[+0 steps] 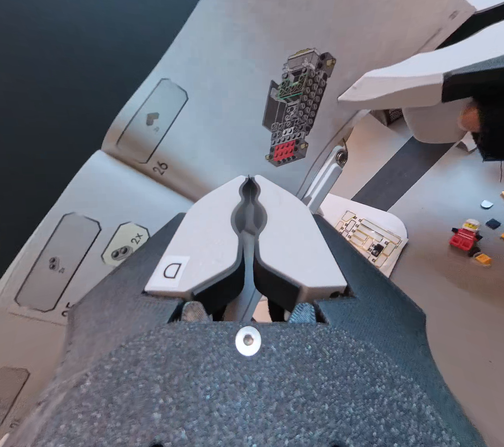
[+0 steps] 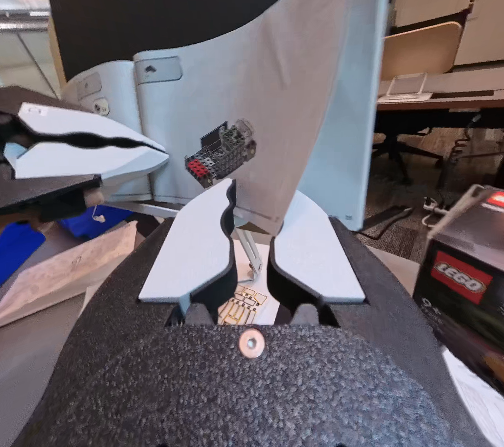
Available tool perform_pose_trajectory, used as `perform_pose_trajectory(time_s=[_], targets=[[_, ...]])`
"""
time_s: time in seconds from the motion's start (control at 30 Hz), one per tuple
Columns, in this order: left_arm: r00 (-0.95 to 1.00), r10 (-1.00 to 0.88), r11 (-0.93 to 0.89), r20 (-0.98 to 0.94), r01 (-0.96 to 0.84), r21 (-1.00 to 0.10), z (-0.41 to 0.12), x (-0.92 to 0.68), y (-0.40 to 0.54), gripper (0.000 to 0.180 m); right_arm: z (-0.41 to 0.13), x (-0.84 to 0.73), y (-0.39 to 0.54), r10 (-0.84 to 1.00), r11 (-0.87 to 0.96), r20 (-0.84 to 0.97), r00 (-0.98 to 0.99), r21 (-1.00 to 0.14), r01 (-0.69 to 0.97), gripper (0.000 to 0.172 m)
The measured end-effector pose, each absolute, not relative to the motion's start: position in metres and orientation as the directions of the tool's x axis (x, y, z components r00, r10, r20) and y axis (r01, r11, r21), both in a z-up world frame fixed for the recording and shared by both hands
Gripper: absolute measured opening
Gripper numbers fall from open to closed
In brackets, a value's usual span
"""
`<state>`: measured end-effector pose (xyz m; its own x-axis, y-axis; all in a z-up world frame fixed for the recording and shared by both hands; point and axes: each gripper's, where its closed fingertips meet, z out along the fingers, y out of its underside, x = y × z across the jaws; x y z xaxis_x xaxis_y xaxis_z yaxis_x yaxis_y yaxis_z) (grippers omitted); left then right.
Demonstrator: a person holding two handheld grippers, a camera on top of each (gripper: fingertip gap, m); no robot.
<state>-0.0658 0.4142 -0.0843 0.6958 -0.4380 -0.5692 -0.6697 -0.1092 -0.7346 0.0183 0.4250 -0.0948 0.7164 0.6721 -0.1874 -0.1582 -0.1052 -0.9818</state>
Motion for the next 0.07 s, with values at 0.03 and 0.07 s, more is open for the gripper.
perform_pose_trajectory(time_s=[0.03,0.07], targets=[[0.695,-0.433,-0.109,-0.574,-0.673,-0.732,-0.0840,-0.0691,0.4139,0.000,-0.0938,0.0116,0.4220,0.694,-0.083,-0.158,0.702,-0.987,-0.139,0.021],[0.697,-0.433,-0.109,-0.571,-0.670,-0.735,-0.0835,-0.0718,0.4137,0.000,-0.0904,0.0046,0.4164,0.719,-0.048,-0.123,0.684,-0.991,-0.128,0.021]])
